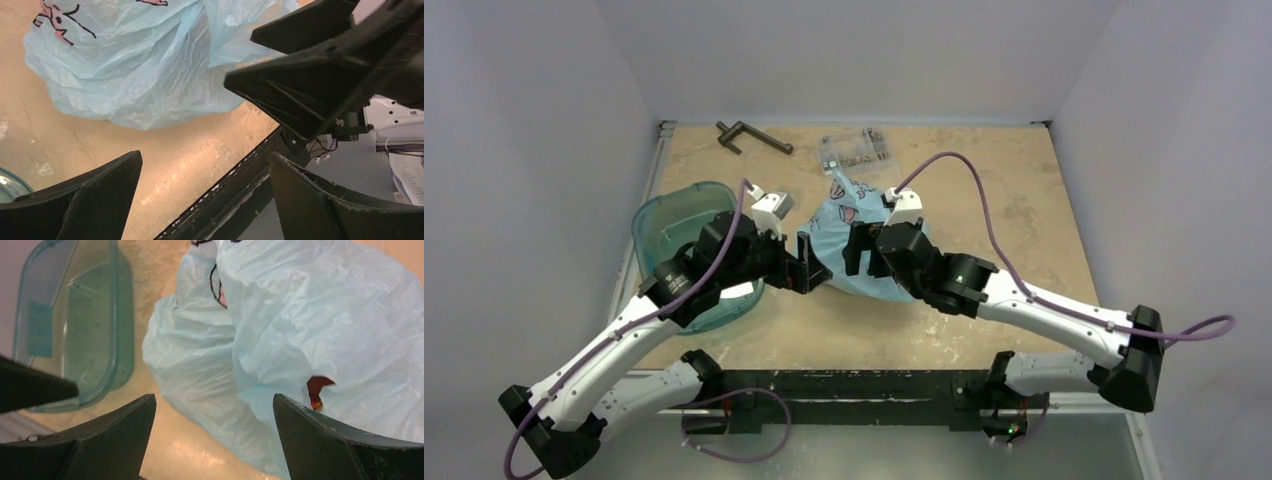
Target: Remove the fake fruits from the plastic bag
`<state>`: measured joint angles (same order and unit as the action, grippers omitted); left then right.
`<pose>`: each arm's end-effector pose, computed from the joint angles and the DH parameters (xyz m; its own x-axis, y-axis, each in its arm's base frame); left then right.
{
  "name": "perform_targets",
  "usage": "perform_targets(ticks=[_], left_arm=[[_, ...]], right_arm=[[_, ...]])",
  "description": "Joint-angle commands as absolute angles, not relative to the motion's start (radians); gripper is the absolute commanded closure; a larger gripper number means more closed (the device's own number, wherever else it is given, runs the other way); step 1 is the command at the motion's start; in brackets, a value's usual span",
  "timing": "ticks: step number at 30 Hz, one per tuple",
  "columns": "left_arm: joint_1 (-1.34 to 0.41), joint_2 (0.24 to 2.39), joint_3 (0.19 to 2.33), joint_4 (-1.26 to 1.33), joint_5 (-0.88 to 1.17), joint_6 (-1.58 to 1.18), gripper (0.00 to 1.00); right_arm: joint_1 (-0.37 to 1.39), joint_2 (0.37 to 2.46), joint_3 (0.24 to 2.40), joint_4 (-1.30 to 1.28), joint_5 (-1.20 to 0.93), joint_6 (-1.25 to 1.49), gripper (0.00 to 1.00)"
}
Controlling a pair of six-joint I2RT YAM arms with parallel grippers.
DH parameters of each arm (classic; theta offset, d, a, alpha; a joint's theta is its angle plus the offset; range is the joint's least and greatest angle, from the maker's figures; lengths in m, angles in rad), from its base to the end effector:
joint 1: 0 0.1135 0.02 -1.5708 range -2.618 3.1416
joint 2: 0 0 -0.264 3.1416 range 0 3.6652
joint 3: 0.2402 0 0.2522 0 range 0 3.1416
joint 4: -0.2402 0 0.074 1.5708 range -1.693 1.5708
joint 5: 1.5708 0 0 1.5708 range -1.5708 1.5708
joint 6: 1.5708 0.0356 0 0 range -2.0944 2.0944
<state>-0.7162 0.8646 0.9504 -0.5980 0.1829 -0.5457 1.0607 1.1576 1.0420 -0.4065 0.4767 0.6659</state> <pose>0.1335 -0.1248 0.3417 -0.7131 -0.0559 -0.6988 0.4622 0.7120 -0.5286 0.1392 0.2153 0.3339 -0.5505 0.1402 -0.8230 -0.3066 0.8829 0.3555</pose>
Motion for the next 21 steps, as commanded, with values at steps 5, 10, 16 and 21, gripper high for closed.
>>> perform_targets(ticks=[5,10,16,21], left_arm=[[-0.721,0.864,0.93,-0.557,0.17,-0.586,0.0],[-0.721,0.848,0.92,-0.549,0.182,-0.576,0.03],[-0.722,0.852,0.913,-0.548,0.186,-0.571,0.07],[-0.721,0.851,0.913,-0.549,0.183,-0.566,0.07]], right_arm=[[1.065,1.283,1.0,-0.104,0.806,0.588,0.12],[1.064,1.348,0.996,-0.023,0.832,0.46,0.11],[1.065,1.339,1.041,-0.087,0.946,0.409,0.12],[1.065,1.311,1.078,-0.216,0.932,0.484,0.13]])
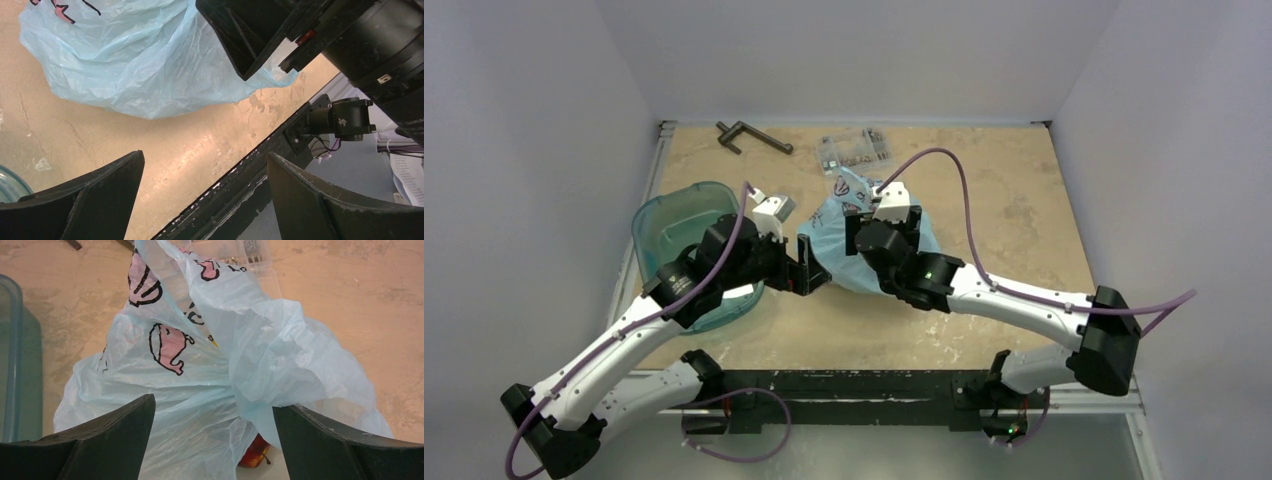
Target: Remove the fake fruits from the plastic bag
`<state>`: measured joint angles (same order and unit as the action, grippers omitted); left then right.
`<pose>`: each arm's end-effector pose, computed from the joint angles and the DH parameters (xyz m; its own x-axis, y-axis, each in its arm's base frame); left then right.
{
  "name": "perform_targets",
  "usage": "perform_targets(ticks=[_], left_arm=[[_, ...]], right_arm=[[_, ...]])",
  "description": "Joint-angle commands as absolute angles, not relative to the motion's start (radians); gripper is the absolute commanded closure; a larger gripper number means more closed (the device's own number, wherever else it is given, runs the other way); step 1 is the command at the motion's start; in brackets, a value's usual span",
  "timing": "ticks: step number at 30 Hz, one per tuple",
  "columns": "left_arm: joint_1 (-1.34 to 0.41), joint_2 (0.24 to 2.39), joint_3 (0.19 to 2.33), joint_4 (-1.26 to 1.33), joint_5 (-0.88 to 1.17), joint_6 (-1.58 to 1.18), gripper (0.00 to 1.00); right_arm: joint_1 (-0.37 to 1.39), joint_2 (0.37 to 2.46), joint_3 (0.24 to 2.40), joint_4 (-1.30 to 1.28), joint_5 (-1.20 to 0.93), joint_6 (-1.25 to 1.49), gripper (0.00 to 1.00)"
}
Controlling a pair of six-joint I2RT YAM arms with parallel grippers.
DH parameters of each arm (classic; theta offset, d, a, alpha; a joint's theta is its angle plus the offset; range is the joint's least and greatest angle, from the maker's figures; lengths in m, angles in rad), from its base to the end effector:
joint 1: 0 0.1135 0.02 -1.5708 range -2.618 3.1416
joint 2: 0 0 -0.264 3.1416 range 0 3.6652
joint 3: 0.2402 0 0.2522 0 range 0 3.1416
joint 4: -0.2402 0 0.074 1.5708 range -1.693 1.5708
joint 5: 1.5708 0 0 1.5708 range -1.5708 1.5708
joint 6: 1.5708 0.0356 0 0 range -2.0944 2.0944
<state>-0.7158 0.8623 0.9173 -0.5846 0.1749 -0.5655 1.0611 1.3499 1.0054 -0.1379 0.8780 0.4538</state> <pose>0.1345 -0.1252 0.3322 -0.7288 -0.0654 -0.6816 0.4370 0.7218 -0.5367 0.1696 0.2474 0.3000 -0.3020 0.0335 -0.9527 -0.1029 0.9924 0.0675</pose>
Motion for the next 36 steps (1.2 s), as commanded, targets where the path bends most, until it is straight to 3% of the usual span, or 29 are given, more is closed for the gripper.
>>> perform_targets(ticks=[1,8,15,24,28,31,36], left_arm=[[-0.721,0.854,0.914,-0.551,0.183,-0.563,0.07],[-0.721,0.88,0.931,-0.552,0.2,-0.562,0.05],[-0.721,0.885,0.936,-0.532,0.225,-0.571,0.05],[-0.721,0.873,0.939,-0.543,0.221,-0.571,0.07],[-0.721,0.876,0.94,-0.535,0.222,-0.57,0.07],[-0.721,0.885,0.947,-0.527,0.229,-0.564,0.07],[-0.721,0.913,0.969,-0.499,0.259,-0.53,0.01]], right_arm=[[1.065,1.314,1.101,-0.266,0.932,0.516,0.13],[1.064,1.295,1.139,-0.34,0.858,0.531,0.13],[1.054,1.352,1.087,-0.167,0.862,0.49,0.14],[1.054,1.413,1.025,0.14,0.939,0.348,0.43],[1.049,1.393,0.956,0.333,0.871,0.24,0.67],[1.04,1.365,0.974,0.3,0.775,0.246,0.98],[0.963,1.215,0.973,0.148,0.479,0.357,1.0]])
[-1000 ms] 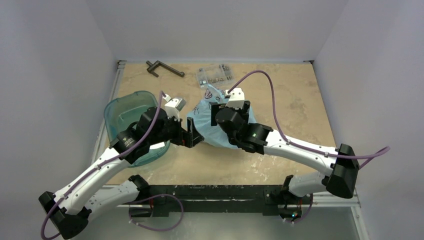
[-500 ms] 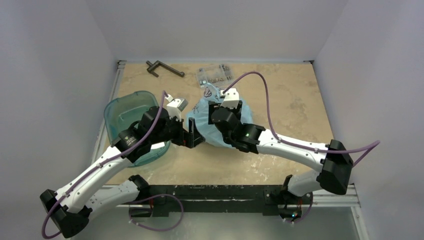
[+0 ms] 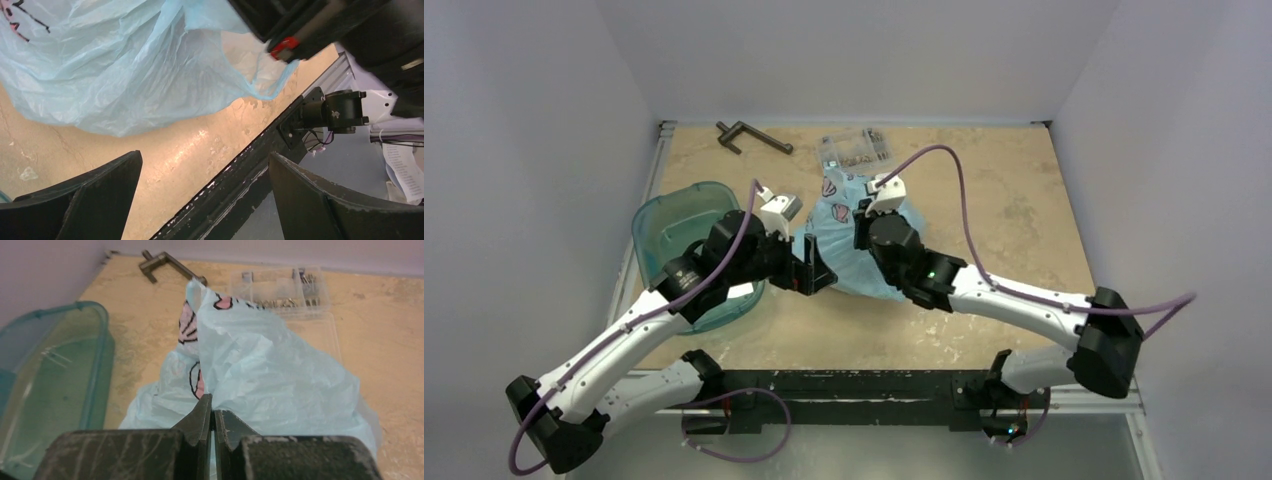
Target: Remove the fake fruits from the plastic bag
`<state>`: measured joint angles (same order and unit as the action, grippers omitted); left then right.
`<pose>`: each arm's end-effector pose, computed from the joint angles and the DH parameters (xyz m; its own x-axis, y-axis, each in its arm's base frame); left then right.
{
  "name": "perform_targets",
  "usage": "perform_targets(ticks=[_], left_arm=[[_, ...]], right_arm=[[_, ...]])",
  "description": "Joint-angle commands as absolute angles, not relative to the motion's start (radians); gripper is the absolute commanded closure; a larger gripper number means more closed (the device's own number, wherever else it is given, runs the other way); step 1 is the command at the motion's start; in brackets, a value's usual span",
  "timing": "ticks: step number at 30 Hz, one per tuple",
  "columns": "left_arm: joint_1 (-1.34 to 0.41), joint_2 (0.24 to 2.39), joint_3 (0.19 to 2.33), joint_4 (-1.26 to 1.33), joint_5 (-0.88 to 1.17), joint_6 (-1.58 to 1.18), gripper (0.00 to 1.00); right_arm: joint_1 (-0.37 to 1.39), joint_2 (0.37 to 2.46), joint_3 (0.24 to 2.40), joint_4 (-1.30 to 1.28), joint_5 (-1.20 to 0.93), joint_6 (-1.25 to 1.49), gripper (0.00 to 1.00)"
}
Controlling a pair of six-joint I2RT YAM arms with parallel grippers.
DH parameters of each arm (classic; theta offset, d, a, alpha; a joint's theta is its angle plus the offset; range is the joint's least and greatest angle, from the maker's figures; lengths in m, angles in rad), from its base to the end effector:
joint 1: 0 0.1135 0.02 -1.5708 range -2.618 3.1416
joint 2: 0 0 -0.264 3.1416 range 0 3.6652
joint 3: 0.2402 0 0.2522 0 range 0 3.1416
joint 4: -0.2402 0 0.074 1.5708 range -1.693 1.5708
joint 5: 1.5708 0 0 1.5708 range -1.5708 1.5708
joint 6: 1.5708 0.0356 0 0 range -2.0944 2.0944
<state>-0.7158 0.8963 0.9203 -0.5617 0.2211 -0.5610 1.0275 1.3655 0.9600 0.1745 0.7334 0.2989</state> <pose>0.1397 -0.1319 0.3299 -0.7435 -0.0413 -0.6675 0.4569 0.6975 -0.5521 0.1821 0.2554 0.3075 -0.2012 0.0901 -0.9754 -0.2509 0.9578 0.1402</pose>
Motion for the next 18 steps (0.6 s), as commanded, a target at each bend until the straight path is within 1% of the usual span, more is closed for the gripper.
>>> perform_targets(ticks=[1,2,4,6,9,11,12,14,16,18], left_arm=[[-0.721,0.917,0.971,-0.488,0.263,-0.524,0.0],[-0.721,0.921,0.972,-0.479,0.265,-0.518,0.0],[-0.721,0.932,0.973,-0.453,0.274,-0.504,0.0],[-0.721,0.956,0.979,-0.425,0.275,-0.492,0.04],[-0.733,1.013,1.005,-0.417,0.238,-0.48,0.07],[-0.781,1.073,1.06,-0.45,0.133,-0.455,0.07],[-0.822,1.097,1.088,-0.472,0.06,-0.433,0.05],[-0.887,1.163,1.165,-0.544,-0.108,-0.4,0.02],[-0.929,1.229,1.233,-0.607,-0.257,-0.397,0.01],[-0.958,1.281,1.269,-0.637,-0.349,-0.398,0.01]], right_arm=[[0.836,1.18,0.965,0.124,0.38,0.394,1.0],[0.872,1.142,0.951,0.113,0.289,0.431,1.0],[0.803,1.087,0.931,0.083,0.105,0.494,1.0],[0.742,1.054,0.918,0.074,-0.039,0.562,1.0],[0.671,1.026,0.875,0.116,-0.207,0.69,1.0],[0.635,1.014,0.843,0.168,-0.288,0.756,1.0],[0.626,1.011,0.836,0.179,-0.304,0.773,1.0],[0.619,1.015,0.836,0.179,-0.318,0.79,1.0],[0.605,1.01,0.831,0.185,-0.331,0.81,1.0],[0.594,0.998,0.821,0.192,-0.326,0.833,1.0]])
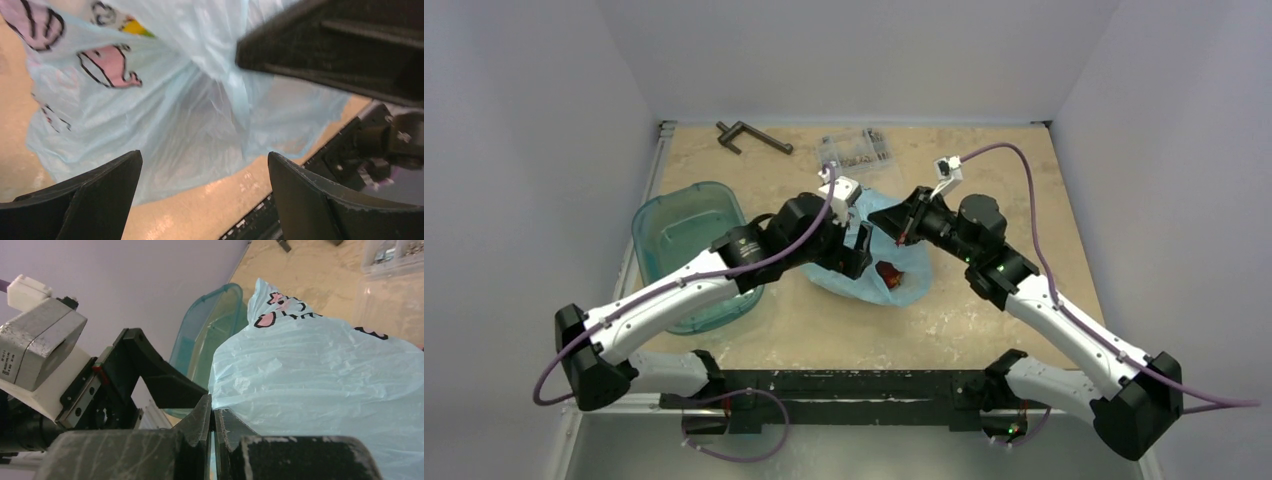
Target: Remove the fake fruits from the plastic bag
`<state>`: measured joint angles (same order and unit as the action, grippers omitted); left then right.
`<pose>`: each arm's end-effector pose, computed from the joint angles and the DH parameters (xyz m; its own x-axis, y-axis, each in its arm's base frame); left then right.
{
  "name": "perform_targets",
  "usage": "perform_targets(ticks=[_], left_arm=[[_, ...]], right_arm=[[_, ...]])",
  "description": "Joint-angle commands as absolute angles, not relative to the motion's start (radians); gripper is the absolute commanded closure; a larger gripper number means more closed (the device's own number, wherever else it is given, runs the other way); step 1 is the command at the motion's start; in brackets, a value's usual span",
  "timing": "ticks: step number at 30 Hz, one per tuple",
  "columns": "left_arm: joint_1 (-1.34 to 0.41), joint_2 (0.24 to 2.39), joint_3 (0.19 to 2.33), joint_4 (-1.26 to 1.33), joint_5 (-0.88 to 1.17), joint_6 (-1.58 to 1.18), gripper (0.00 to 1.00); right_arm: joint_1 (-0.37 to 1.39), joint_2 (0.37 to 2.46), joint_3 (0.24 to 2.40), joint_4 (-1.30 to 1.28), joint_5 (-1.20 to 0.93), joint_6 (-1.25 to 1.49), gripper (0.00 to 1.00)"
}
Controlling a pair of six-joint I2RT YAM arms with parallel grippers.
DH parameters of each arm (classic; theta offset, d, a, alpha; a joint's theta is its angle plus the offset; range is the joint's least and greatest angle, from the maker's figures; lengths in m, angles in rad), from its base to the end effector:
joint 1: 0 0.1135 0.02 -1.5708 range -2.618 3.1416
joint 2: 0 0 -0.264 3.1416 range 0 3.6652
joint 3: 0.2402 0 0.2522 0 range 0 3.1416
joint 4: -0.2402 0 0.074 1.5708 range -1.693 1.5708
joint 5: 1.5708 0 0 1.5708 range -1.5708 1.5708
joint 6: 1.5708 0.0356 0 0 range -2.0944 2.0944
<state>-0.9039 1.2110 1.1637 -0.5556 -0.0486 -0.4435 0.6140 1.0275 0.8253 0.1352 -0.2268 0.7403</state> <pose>0.1652 -0.2070 0.3468 -0.6429 0.1238 -0.7558 0.5360 0.7776 -0.3286 0.1948 0.1471 0.3418 -0.5427 0.4215 -0.7265 -0.5129 0.5186 0.6841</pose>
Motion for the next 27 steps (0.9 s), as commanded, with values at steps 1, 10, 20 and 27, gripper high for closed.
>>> perform_targets(ticks=[1,10,20,27], left_arm=[[-0.965,1.301,1.273,-0.639,-0.374,-0.401,0.02],[-1.038,1.356,1.185,-0.438,-0.462,-0.459,0.17],[-1.065,1.395,1.164,-0.376,-0.493,-0.465,0.0],[-1.149,1.534,1.267,-0.432,-0.747,-0.523,0.0]], right_arm=[[0.59,0.988,0.818,0.19,-0.316,0.841,1.0],[0.578,0.89,0.795,0.144,-0.206,0.934,1.0],[0.577,0.877,0.803,0.153,-0.226,0.975,1.0],[0.575,0.867,0.787,0.161,-0.209,0.996,1.0]])
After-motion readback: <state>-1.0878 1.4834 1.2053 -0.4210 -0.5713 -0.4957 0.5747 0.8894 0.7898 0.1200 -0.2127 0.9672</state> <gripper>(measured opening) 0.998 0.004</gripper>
